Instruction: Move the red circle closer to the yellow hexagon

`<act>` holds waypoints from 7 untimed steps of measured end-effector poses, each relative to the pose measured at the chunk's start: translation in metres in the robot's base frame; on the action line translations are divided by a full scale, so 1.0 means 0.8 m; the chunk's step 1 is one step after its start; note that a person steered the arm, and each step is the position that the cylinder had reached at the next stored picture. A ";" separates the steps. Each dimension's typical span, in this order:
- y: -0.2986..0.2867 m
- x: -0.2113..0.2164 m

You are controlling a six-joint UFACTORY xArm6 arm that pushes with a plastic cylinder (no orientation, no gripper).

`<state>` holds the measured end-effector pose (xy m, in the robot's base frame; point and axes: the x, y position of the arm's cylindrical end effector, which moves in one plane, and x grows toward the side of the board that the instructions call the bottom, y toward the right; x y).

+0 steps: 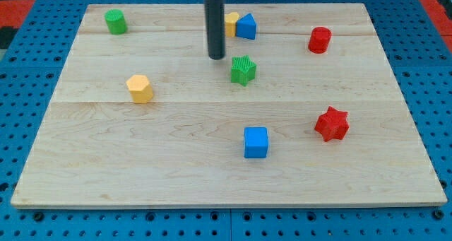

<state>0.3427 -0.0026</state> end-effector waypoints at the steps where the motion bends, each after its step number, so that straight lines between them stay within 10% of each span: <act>1: 0.085 0.001; 4: 0.319 -0.060; 7: 0.183 -0.054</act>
<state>0.2998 0.1435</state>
